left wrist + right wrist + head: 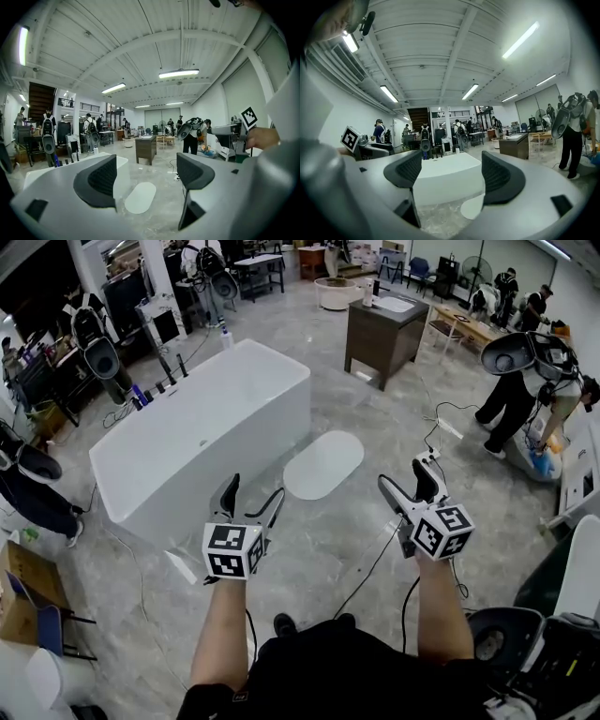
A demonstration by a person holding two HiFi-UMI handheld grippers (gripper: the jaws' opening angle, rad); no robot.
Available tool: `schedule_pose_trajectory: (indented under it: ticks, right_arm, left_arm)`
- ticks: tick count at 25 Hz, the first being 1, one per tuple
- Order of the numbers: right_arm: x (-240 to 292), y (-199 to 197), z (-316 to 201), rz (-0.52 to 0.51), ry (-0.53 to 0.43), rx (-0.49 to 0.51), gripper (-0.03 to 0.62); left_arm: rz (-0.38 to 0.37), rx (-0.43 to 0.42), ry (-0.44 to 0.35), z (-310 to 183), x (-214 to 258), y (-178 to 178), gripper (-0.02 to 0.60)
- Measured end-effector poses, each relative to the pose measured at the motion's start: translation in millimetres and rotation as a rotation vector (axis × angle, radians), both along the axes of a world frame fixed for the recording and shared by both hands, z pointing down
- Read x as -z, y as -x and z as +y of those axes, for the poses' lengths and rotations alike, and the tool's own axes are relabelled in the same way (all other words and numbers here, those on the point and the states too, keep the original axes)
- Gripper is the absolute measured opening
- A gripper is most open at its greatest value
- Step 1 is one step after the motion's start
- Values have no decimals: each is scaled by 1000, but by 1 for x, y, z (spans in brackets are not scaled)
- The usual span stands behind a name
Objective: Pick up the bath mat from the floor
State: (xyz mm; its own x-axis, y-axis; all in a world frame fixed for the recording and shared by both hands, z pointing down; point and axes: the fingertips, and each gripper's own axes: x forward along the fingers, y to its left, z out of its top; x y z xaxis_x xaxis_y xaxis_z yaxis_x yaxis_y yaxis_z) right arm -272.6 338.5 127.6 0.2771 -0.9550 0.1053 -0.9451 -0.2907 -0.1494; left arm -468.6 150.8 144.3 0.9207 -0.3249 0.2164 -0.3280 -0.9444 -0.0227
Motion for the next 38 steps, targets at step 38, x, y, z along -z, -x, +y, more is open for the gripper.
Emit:
schedule_pose_trajectory:
  ticks: [38]
  right_arm:
    - [-21,-49,96,-137,-65,37,583]
  left_arm:
    - [37,48,8,79,4,-54,499]
